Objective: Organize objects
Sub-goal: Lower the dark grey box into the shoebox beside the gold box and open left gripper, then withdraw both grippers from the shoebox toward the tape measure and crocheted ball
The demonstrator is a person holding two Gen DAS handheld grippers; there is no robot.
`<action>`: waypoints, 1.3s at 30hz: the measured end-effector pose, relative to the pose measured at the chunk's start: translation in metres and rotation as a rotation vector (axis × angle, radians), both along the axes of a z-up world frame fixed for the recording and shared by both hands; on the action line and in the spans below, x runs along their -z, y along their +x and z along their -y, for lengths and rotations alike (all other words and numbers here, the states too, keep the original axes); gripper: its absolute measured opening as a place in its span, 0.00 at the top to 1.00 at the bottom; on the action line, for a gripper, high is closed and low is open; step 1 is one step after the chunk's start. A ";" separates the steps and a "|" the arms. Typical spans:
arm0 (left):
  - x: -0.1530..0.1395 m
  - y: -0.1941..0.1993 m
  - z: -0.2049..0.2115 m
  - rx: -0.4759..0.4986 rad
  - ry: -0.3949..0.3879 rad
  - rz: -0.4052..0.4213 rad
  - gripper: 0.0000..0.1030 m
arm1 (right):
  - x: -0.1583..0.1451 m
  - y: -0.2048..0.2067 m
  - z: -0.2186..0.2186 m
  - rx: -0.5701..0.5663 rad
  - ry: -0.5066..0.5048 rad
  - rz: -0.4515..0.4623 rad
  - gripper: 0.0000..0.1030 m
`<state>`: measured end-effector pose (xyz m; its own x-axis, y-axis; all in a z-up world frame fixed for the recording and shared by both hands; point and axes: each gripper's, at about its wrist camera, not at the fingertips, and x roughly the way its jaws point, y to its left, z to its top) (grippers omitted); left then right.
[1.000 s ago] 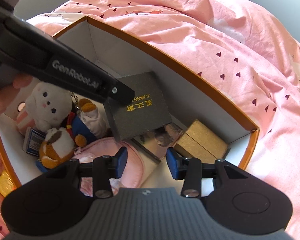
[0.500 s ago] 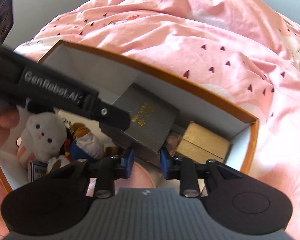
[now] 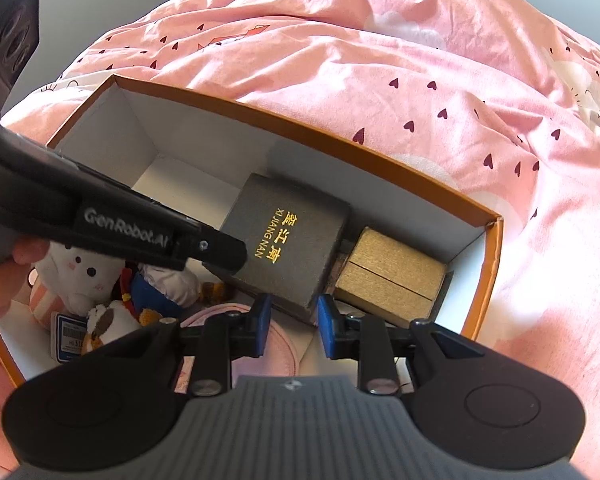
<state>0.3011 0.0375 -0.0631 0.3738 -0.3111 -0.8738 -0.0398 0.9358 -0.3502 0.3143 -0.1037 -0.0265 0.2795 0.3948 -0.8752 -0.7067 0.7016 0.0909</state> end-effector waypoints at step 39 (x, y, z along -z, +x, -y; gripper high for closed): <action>-0.045 -0.223 -0.012 0.106 0.259 0.130 0.72 | -0.041 -0.208 0.037 0.067 0.233 0.156 0.53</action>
<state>0.0785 0.0495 -0.0181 0.4655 -0.1278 -0.8758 0.0921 0.9911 -0.0956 0.1063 -0.1410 0.0145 0.4357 0.5563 -0.7076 -0.6777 0.7201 0.1489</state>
